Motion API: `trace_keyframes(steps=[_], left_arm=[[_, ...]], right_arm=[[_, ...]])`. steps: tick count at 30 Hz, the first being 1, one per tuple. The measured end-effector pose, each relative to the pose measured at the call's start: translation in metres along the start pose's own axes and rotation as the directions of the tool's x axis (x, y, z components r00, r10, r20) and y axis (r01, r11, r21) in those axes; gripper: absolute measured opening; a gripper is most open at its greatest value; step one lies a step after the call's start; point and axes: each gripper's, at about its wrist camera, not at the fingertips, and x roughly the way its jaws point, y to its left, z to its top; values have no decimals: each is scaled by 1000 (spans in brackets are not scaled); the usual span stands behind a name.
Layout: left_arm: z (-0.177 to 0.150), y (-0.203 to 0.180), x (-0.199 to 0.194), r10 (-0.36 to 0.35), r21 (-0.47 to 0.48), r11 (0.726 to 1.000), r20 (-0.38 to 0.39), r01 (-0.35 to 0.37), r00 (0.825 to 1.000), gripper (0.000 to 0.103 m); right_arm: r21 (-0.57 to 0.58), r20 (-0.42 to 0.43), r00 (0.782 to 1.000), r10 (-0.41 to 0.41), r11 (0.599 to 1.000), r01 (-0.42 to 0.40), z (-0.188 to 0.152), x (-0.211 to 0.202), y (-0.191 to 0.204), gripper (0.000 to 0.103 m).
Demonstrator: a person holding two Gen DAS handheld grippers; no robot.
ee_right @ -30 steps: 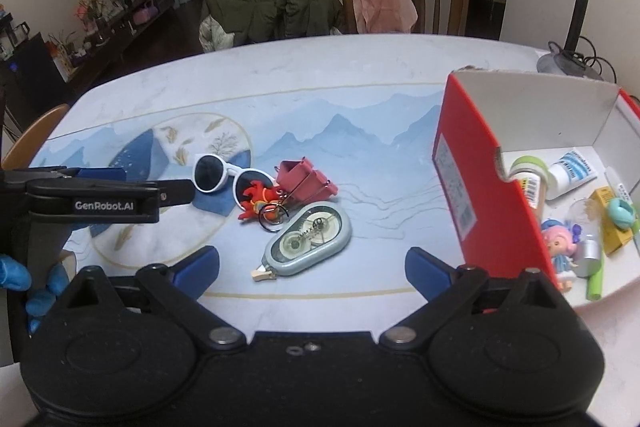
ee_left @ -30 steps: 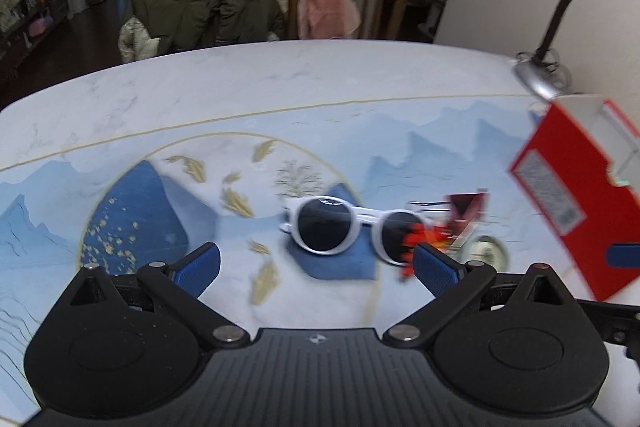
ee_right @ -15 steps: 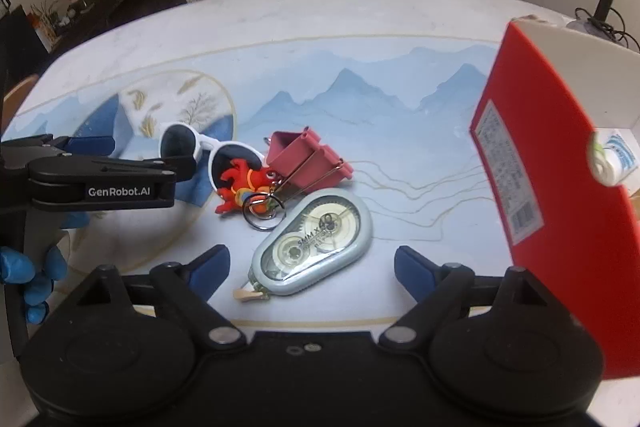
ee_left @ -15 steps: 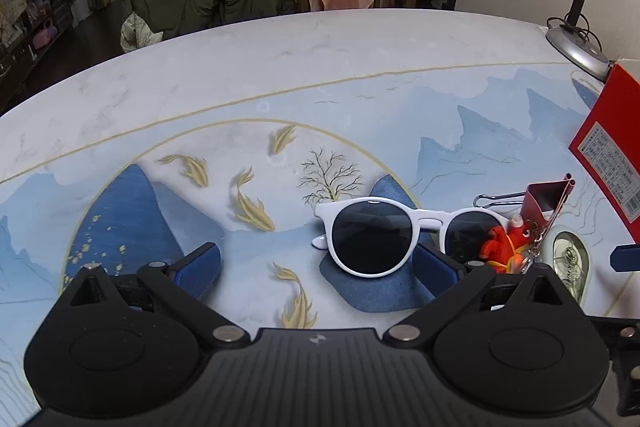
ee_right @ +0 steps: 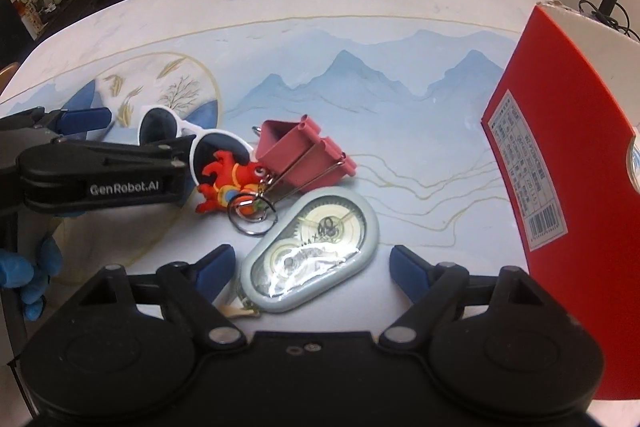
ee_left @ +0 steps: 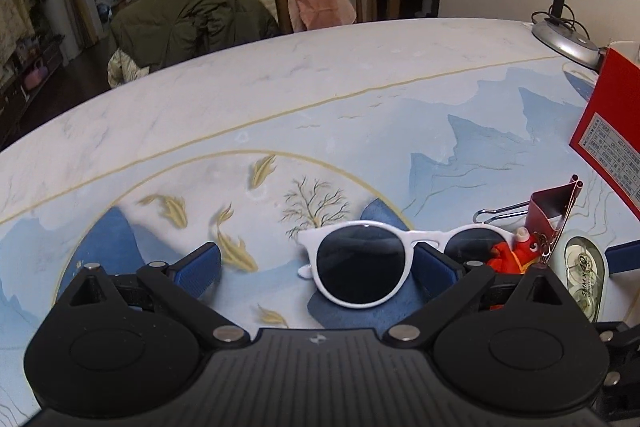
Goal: Organize rigid objects
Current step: 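Grasp the white sunglasses with left tool while right tool grasps correction tape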
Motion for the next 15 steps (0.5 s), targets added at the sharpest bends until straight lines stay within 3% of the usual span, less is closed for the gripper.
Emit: trace_keyframes(steps=[5,13,15], left_arm=[[0,-2,-1,-20,21,1000,21,20,1000,94],[3,-8,-5,-58,52,997,33,56,998,55],[3,-10,-5,-58,59,997,33,56,998,54]], right_arm=[[-10,4,1000,-12,1000,12,1,0,2,75],[-5,9,1000,-19,1000,19,-2,-2,1,72],[-1,10,1000,-18,1000,18,-3,-2,0,72]])
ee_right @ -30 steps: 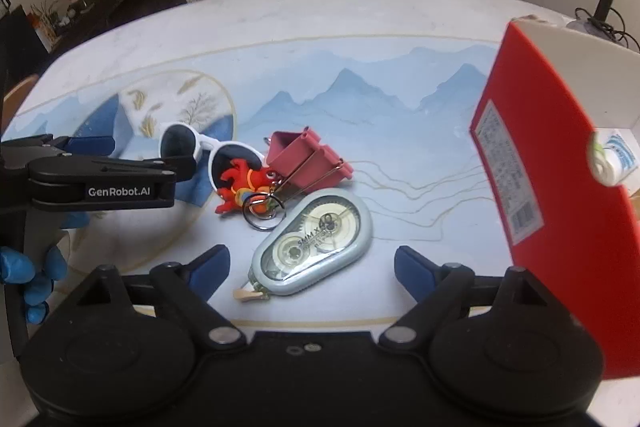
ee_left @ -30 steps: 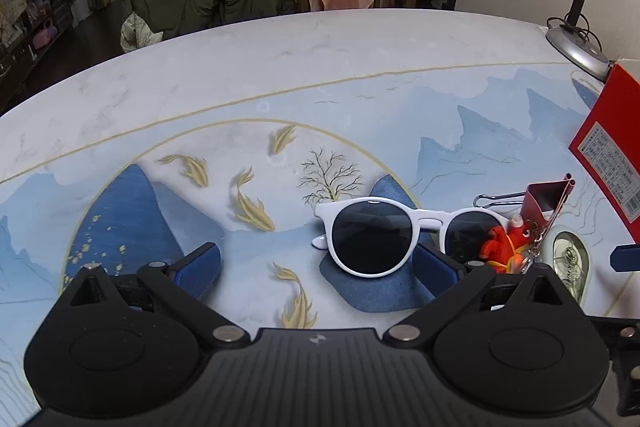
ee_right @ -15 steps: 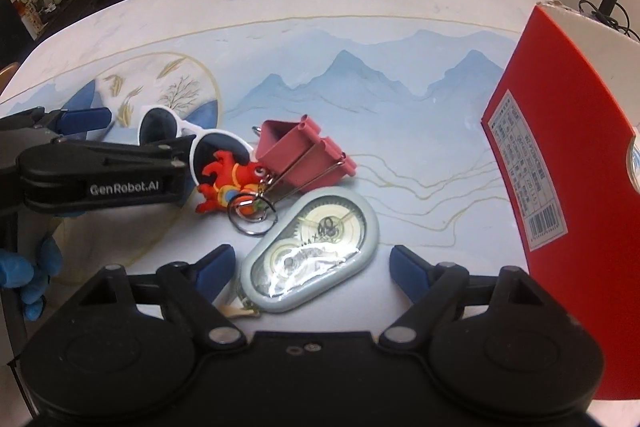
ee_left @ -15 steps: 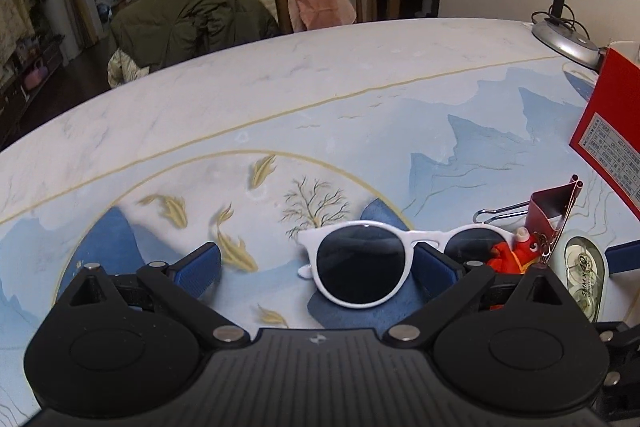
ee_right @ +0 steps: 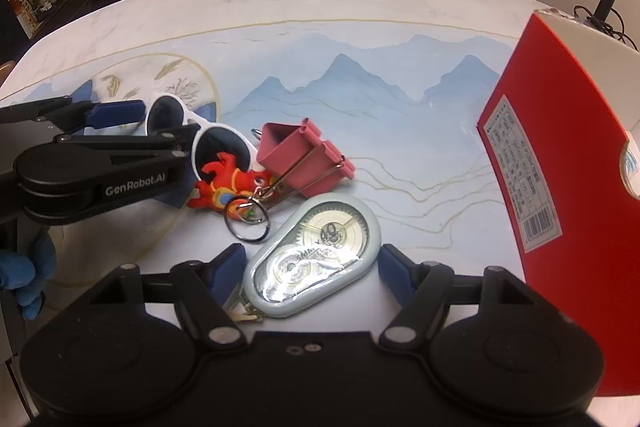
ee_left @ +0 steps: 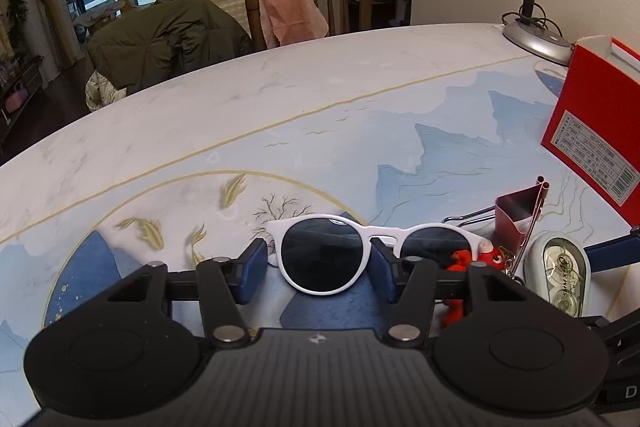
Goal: Organize rigid objects
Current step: 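Grasp the white sunglasses with left tool while right tool grasps correction tape, then carry sunglasses and correction tape into the red box and open both tools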
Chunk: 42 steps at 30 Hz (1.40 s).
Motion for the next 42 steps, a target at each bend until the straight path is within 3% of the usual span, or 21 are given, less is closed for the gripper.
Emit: trace_keyframes(steps=[3,11,27,42], left_arm=[[0,-2,-3,-5,18,1000,11,5,1000,49],[-6,0,-14,-4,-22,1000,3,4,1000,49],[-19,5,-80,14,-100,995,35,-10,999,49],[-2,-46,-162,-88,-93,991,52,92,995,49]], right_arm=[[0,2,1000,4,1000,-4,-4,-2,-3,72],[-2,30,999,9,1000,-9,-15,-19,-8,72],[3,120,992,36,999,-36,-39,-81,-22,72],[-19,215,972,91,996,-89,-62,-162,-60,72]])
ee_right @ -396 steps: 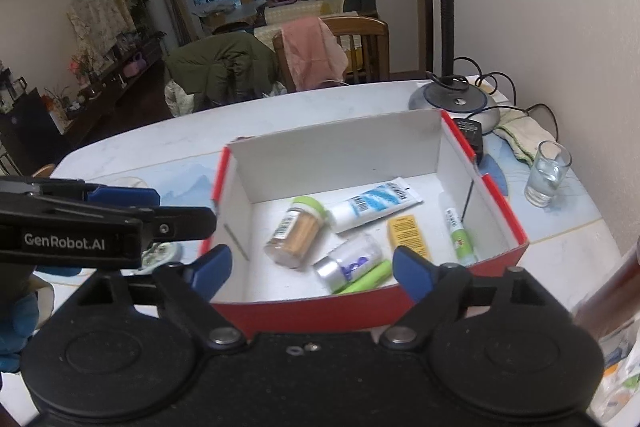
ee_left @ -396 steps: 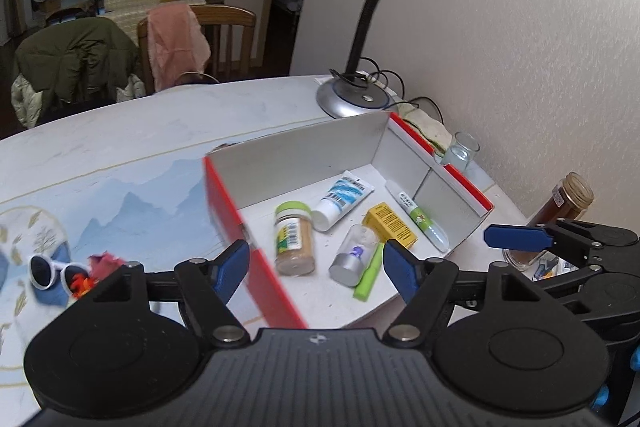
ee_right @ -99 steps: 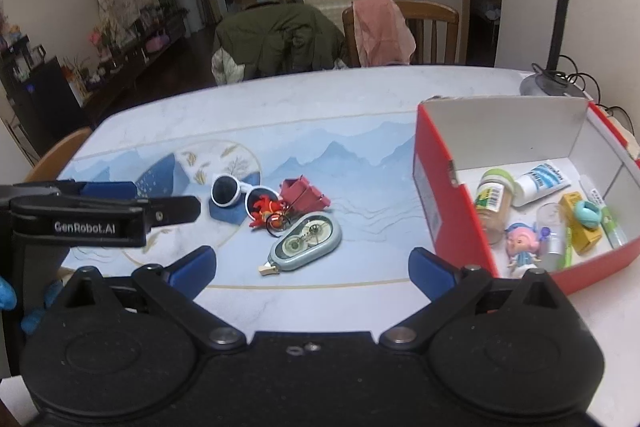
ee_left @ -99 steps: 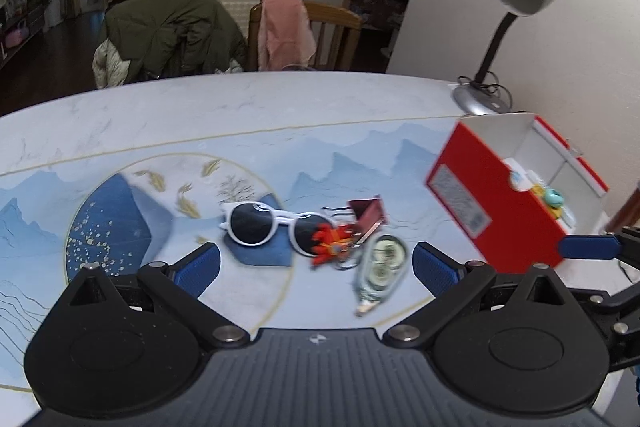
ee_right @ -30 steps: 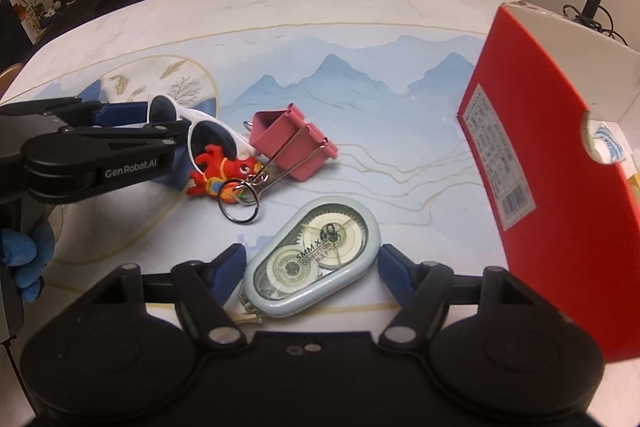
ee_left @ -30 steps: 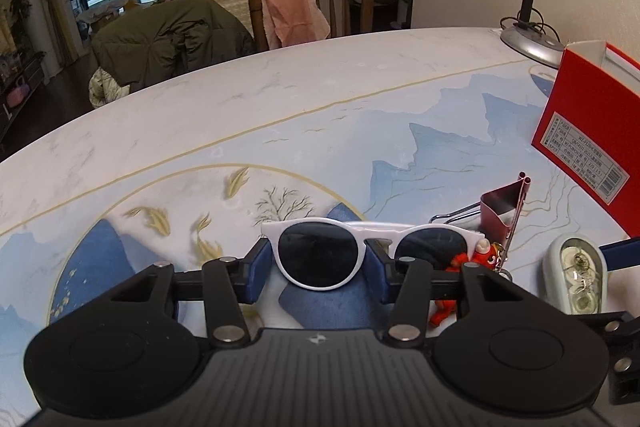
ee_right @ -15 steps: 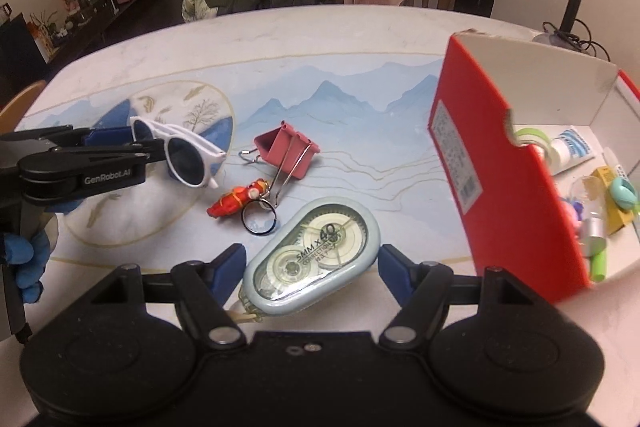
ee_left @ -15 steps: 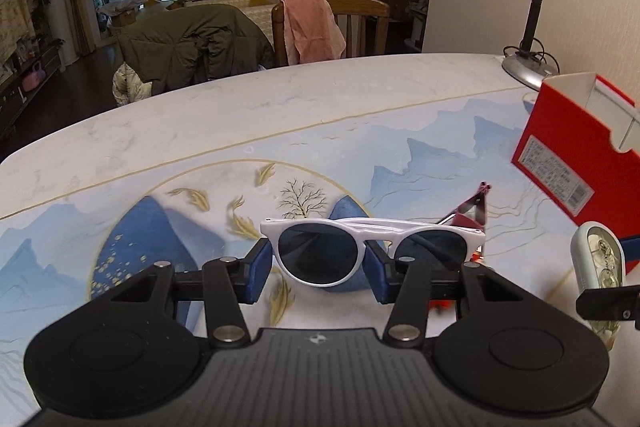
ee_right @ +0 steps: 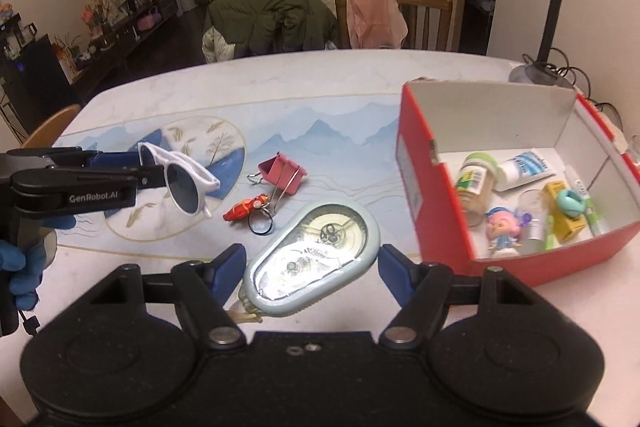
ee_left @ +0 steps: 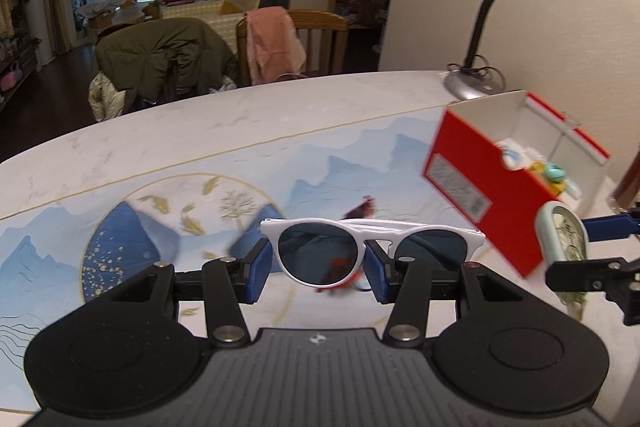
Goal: Organize rigid objects
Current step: 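Carry sunglasses and correction tape into the red box and open both tools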
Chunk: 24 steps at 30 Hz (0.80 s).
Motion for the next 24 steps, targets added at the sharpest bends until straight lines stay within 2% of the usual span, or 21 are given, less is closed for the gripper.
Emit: trace_keyframes(steps=[10,24], left_arm=[[18,-64,-15,-58,31,998,16,58,998,49],[47,-174,11,-109,118,987,-4,109,994,49]], right_arm=[[-5,53,999,9,1000,-8,1,-34,-45,72],[23,106,994,-33,999,31,16,-50,-149,72]])
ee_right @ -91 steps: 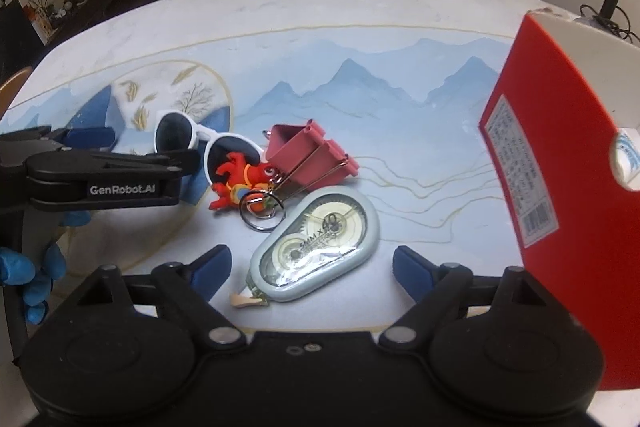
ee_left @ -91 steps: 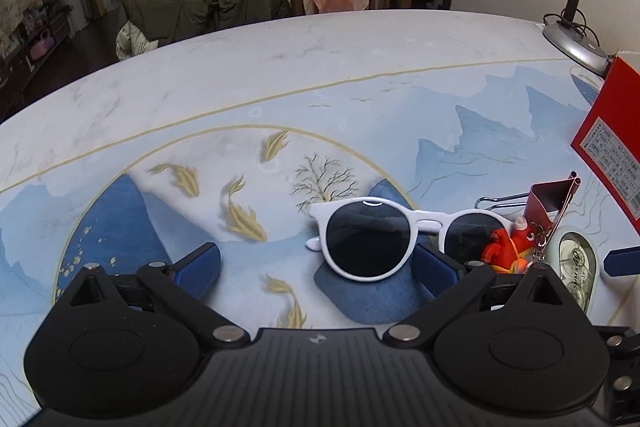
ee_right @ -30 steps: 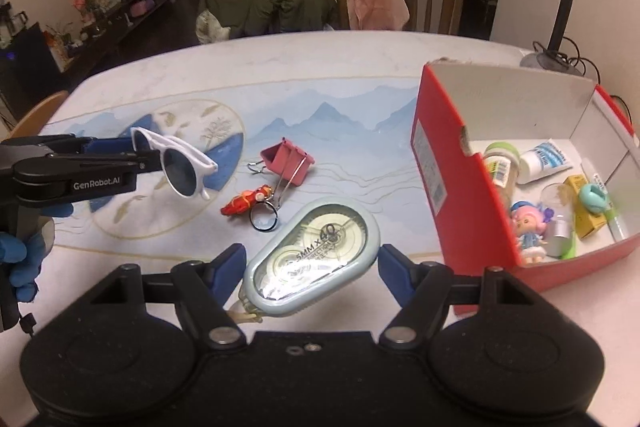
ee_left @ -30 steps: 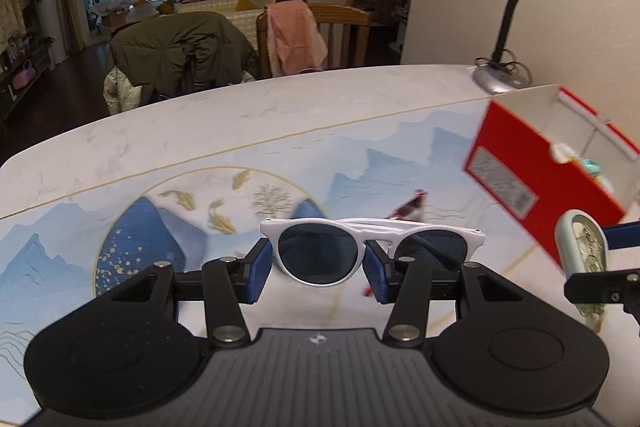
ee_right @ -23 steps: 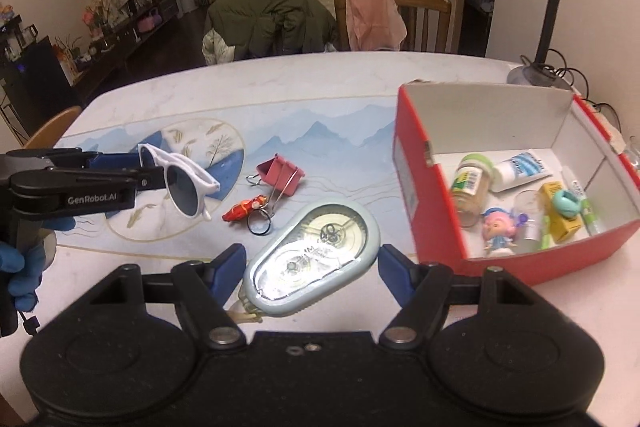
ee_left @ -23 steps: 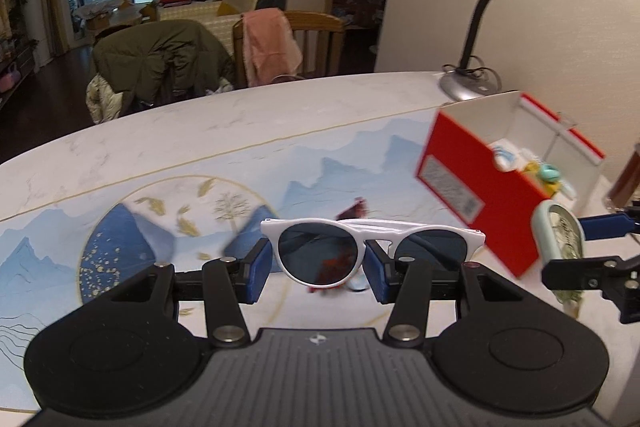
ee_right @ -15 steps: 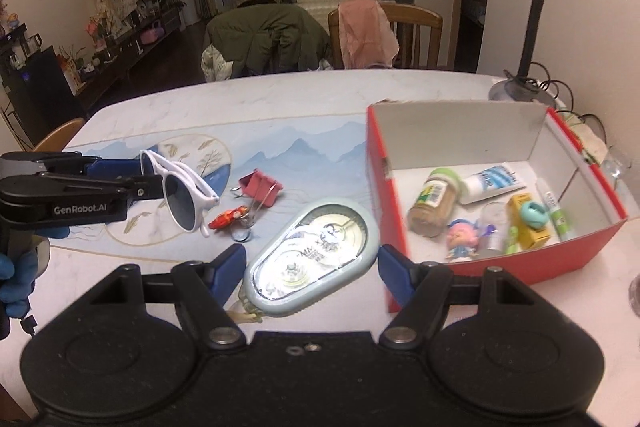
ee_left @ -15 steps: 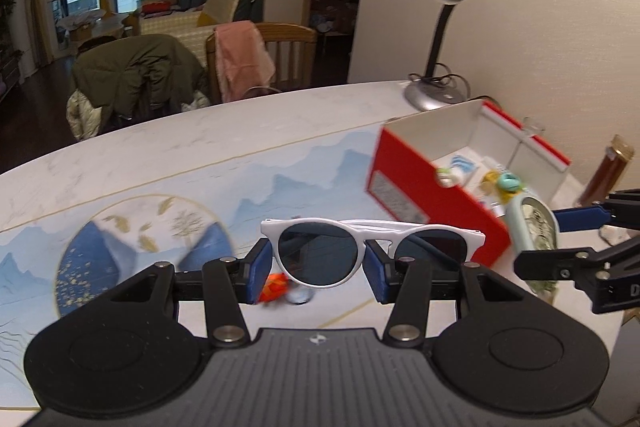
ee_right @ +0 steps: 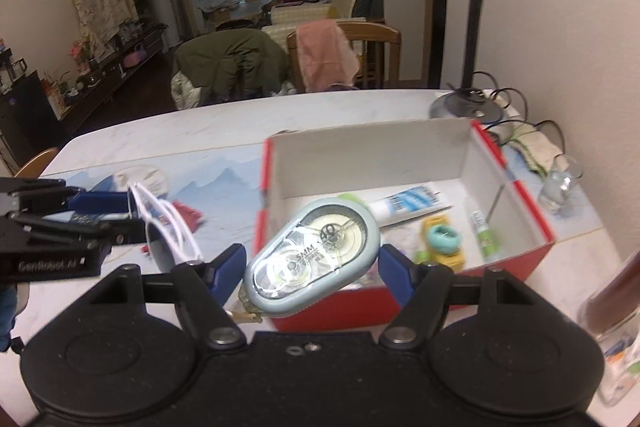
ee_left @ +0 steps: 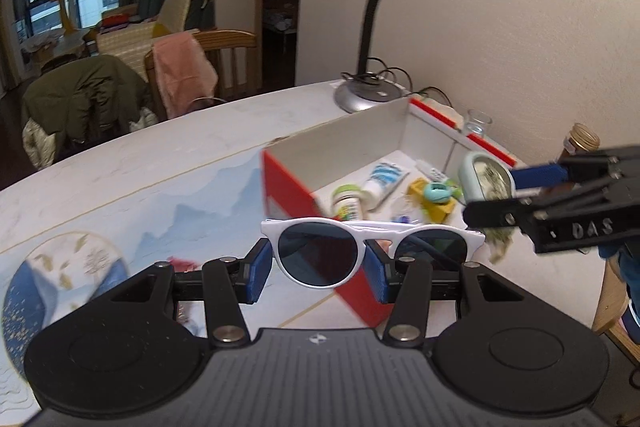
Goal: Organize rigid objects
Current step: 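Carry sunglasses and correction tape into the red box and open both tools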
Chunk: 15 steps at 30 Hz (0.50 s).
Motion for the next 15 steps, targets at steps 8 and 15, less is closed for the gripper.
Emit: trace_keyframes(steps=[8,15], left_arm=[[18,-44,34,-7,31,999,-45,9,999,49],[32,-66,72,27,42,999,-98,-23,995,49]], right_arm=[[13,10,999,-34,999,33,15,14,-52,72],[37,3,999,-48,998,47,30,38,-86,72]])
